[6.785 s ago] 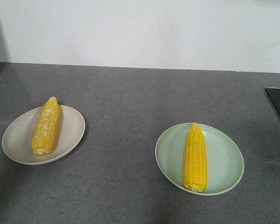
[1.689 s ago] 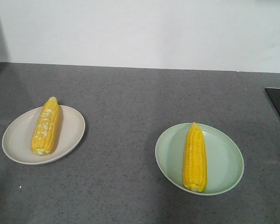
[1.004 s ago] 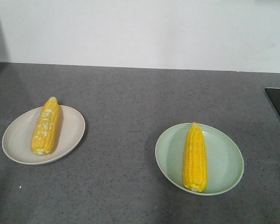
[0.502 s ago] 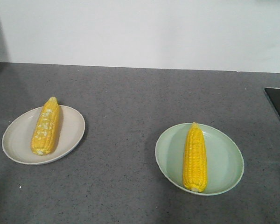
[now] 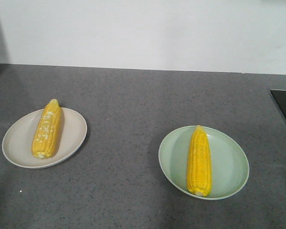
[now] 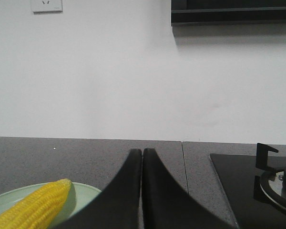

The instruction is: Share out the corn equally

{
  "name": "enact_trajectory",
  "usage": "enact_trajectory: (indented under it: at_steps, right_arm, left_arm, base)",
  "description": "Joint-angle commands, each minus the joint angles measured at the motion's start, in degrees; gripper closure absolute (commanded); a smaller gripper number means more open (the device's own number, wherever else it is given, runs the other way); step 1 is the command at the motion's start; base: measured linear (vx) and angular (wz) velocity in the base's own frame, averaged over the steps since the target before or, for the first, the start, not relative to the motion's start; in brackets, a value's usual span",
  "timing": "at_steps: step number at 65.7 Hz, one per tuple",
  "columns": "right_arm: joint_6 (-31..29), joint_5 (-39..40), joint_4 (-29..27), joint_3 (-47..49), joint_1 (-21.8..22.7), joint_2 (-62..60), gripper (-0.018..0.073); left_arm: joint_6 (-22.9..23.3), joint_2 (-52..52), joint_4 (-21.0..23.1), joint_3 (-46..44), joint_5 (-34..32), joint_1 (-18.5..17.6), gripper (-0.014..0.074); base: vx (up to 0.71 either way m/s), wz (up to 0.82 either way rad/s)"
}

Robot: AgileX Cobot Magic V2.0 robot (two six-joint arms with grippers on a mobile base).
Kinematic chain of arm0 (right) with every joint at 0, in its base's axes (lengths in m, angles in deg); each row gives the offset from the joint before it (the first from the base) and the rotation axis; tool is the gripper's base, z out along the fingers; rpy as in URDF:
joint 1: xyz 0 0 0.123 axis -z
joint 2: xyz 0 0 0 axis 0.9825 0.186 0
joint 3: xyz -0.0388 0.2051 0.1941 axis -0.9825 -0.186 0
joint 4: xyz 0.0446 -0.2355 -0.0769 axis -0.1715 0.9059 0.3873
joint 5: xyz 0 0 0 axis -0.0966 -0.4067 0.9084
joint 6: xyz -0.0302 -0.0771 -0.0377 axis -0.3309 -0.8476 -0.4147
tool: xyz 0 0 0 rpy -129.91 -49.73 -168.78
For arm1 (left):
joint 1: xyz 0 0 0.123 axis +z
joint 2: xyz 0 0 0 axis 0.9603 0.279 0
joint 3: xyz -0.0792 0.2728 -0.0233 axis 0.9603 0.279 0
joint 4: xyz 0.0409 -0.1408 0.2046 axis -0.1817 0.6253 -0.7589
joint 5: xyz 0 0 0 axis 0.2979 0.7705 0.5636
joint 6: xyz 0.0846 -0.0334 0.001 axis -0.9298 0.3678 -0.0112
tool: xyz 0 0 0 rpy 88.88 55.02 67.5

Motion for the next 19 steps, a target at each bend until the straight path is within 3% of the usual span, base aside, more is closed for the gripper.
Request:
enact_trajectory:
  at_steps: [1, 19]
  right_arm:
    - [-0.1, 4.7, 0.2, -0.5, 0.3, 0.6, 0.0570]
    - [-0.1, 4.7, 0.2, -0.5, 0.3, 0.6, 0.0570]
  left_arm:
    - [0.1, -1.0, 0.5, 0.9, -4.3, 0.1, 0.0603]
    - [0.1, -1.0, 0.5, 0.9, -4.3, 0.1, 0.0603]
  base:
    - [0.00, 0.00]
    - [0.00, 0.00]
